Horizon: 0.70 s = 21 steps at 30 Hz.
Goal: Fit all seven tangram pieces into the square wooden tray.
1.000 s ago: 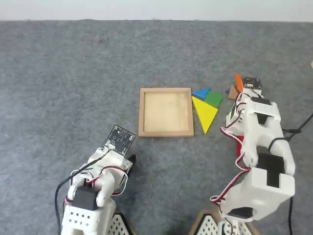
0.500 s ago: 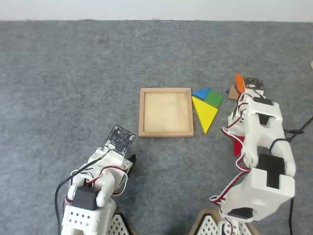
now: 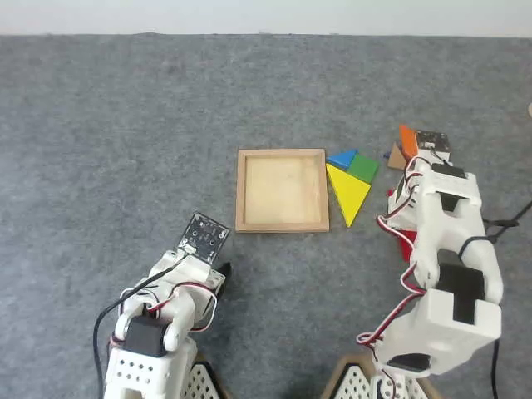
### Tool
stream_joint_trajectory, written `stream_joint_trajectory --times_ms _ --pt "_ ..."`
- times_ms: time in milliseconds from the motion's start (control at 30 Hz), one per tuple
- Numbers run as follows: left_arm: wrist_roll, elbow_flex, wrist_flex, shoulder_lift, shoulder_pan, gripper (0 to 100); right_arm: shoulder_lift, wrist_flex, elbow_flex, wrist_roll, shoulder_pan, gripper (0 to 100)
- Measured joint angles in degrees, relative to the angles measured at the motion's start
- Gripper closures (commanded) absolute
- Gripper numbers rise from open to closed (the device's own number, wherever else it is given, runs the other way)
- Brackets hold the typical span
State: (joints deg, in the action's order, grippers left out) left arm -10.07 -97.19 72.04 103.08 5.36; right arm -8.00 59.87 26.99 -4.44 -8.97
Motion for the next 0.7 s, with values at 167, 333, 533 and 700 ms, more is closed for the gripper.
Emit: stream_joint_trajectory --times_ms 167,333,533,700 --pt "0.0 0.0 0.0 0.0 0.0 82 3.4 0.7 0.1 1.6 0.1 87.9" --pt "0.0 0.0 0.0 0.0 0.0 82 6.2 1.1 0.1 1.7 0.0 87.8" --pt "0.0 0.0 0.0 0.0 0.0 82 6.9 1.5 0.1 0.3 -0.4 84.6" --pt "0.0 0.0 0.0 0.0 0.0 82 6.9 -0.2 0.1 -0.3 -0.6 66.5"
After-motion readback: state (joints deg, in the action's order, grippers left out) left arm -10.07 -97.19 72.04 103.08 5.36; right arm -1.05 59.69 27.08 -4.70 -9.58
